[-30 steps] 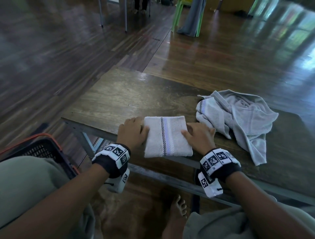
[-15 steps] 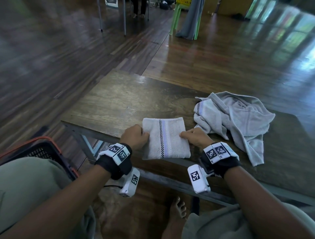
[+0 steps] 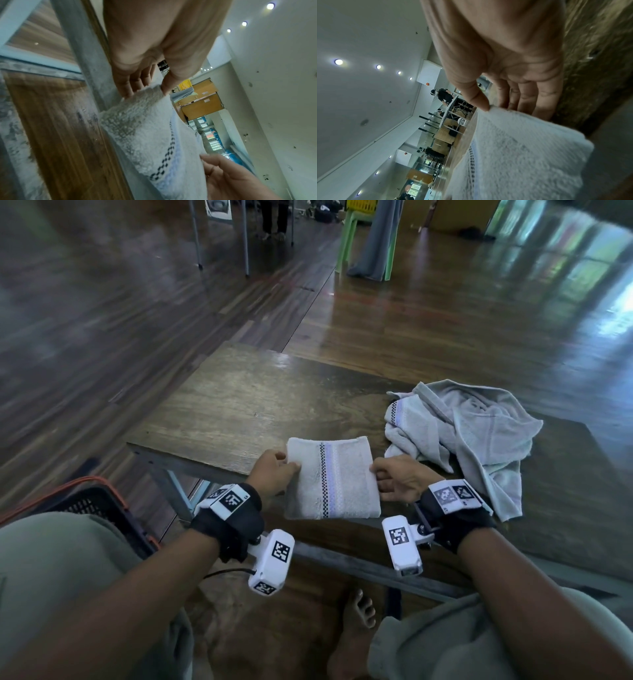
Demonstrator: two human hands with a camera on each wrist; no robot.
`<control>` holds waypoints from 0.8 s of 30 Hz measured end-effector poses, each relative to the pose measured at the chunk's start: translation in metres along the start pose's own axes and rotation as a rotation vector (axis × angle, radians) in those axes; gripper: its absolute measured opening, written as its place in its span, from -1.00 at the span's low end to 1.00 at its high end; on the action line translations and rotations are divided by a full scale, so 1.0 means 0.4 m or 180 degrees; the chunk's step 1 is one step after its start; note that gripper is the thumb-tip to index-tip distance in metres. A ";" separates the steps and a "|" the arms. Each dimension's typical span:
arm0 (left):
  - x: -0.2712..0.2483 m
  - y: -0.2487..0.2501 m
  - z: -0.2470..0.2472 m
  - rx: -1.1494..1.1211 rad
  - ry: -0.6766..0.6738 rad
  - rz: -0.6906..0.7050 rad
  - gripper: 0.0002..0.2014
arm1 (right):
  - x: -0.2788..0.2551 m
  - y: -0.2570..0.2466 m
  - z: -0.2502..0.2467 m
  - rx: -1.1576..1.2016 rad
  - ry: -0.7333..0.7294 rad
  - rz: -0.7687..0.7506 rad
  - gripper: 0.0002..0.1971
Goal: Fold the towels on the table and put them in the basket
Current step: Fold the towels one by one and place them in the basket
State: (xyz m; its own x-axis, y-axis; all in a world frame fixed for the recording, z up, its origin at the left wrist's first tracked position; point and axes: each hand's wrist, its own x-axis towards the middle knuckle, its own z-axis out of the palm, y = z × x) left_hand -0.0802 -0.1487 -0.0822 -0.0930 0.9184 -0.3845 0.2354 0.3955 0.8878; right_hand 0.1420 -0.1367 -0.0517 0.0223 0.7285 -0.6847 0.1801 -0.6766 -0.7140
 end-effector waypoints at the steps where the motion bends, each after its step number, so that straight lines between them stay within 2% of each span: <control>1: -0.007 -0.003 0.000 -0.0075 -0.0037 -0.0014 -0.66 | -0.008 0.003 0.004 0.0030 0.0007 -0.0033 -0.91; 4: -0.037 -0.012 -0.014 -0.0176 0.0034 0.0007 -0.67 | -0.039 0.009 0.028 -0.0021 0.0082 -0.0279 -0.79; 7: -0.070 0.003 -0.050 -0.0252 0.0208 0.0157 -0.62 | -0.084 0.008 0.057 0.0043 0.0148 -0.0512 -0.88; 9: -0.105 0.030 -0.084 -0.0248 0.0260 0.0347 -0.62 | -0.124 -0.002 0.075 0.0210 0.0148 -0.0649 -0.85; 10: -0.122 0.044 -0.103 -0.0264 0.0269 0.0467 -0.62 | -0.144 -0.013 0.084 0.0198 0.0170 -0.0770 -0.81; 13: -0.182 0.089 -0.169 -0.0418 0.0381 0.0768 -0.60 | -0.220 -0.066 0.121 -0.0029 0.0166 -0.1327 -0.91; 16: -0.250 0.132 -0.244 -0.0650 0.0616 0.1061 -0.63 | -0.290 -0.132 0.166 -0.0124 0.0113 -0.1803 -0.87; 24: -0.467 0.180 -0.465 -0.1307 0.1264 0.1544 -0.64 | -0.495 -0.224 0.338 -0.0278 -0.0737 -0.2589 -0.83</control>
State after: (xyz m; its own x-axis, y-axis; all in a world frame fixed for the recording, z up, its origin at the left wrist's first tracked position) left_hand -0.2258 -0.2902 0.1004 -0.4313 0.8935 0.1253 -0.0338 -0.1547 0.9874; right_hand -0.0114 -0.2346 0.1280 -0.3470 0.9377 0.0175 0.1284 0.0660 -0.9895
